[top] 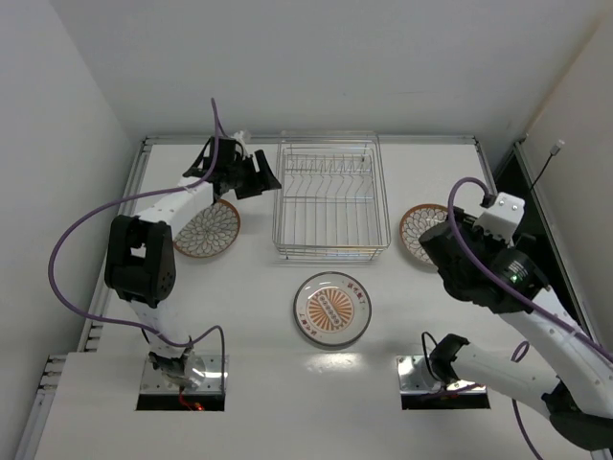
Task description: Load the plates into the dish rack
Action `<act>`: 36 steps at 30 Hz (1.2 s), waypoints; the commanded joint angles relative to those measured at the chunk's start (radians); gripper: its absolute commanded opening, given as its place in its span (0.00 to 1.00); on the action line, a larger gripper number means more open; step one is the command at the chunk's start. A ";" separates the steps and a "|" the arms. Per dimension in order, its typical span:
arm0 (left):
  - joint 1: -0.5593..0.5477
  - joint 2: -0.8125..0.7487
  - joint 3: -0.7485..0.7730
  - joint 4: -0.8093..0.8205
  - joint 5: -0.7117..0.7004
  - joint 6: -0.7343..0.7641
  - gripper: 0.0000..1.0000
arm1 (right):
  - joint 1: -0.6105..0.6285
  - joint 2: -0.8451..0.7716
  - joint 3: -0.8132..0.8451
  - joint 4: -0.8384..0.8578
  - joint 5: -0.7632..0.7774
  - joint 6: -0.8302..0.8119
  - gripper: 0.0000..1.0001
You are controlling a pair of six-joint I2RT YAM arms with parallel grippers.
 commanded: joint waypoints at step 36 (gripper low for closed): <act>0.008 -0.026 -0.022 0.045 0.057 -0.032 0.63 | -1.195 0.226 -0.524 0.981 -1.422 -0.338 1.00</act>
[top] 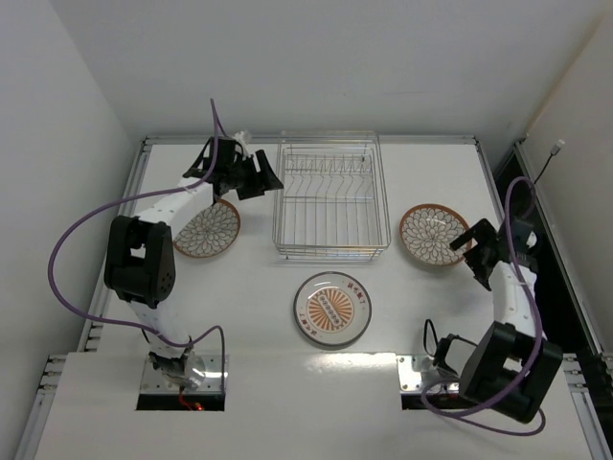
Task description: Load the plates into the dish rack
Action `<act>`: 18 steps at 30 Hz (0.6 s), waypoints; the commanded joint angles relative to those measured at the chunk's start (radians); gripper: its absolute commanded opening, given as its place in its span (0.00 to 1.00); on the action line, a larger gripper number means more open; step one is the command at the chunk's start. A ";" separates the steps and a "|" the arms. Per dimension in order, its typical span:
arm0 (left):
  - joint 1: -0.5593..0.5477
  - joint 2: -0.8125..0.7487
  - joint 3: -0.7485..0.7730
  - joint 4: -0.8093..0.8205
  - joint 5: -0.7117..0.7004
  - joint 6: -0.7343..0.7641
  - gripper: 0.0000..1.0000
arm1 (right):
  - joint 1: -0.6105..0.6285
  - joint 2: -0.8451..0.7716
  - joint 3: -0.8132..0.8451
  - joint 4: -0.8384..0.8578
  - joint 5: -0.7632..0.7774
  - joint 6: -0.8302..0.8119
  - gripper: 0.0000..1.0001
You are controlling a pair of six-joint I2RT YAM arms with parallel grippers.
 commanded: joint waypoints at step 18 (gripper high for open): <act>0.008 -0.010 -0.011 0.031 0.047 -0.027 0.63 | -0.212 0.348 -0.113 0.417 -0.534 0.133 0.71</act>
